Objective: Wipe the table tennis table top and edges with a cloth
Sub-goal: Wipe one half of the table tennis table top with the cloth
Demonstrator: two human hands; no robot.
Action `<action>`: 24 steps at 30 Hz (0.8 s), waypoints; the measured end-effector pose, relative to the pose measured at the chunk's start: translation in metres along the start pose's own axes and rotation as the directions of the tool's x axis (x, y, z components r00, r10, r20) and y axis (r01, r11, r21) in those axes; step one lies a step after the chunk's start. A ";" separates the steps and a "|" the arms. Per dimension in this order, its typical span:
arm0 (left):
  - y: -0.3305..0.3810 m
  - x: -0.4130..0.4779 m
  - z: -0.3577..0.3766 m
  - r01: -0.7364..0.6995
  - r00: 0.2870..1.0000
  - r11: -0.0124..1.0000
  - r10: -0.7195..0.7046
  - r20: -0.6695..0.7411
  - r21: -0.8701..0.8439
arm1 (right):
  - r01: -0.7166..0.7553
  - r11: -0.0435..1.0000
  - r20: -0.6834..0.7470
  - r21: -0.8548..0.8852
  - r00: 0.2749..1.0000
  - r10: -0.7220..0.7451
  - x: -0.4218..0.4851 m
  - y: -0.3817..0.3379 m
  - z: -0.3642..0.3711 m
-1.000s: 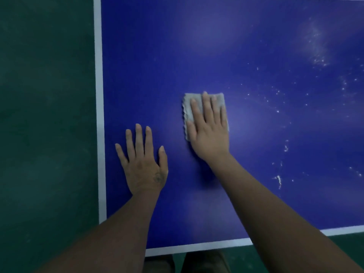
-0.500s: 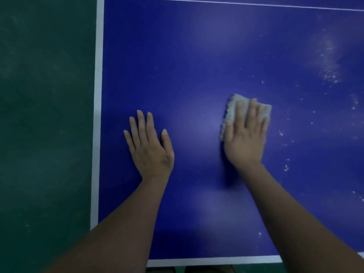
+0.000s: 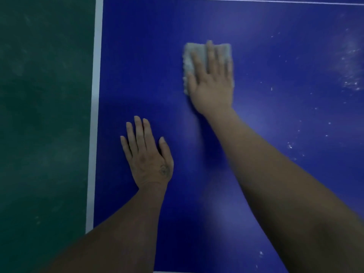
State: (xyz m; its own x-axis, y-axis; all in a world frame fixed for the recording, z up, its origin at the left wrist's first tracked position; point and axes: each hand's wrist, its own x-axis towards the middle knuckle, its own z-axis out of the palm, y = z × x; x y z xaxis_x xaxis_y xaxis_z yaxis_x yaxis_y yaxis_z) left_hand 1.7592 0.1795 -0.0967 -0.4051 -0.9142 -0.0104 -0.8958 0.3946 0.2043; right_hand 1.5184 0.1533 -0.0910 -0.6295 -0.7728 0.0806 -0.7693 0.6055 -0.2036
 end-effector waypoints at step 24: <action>0.051 0.004 -0.005 -0.214 0.977 0.965 0.209 -0.052 -0.151 | -0.326 0.938 0.168 -0.118 0.924 0.342 -0.130 0.149 -0.058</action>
State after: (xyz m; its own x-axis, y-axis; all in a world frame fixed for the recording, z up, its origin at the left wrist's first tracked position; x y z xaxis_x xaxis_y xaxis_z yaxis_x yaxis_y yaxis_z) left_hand 1.7130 0.1951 -0.0815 -0.5730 -0.8153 0.0836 -0.7502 0.5628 0.3472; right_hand 1.4792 0.3555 -0.0748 -0.8271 -0.5390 -0.1595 -0.5292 0.8423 -0.1022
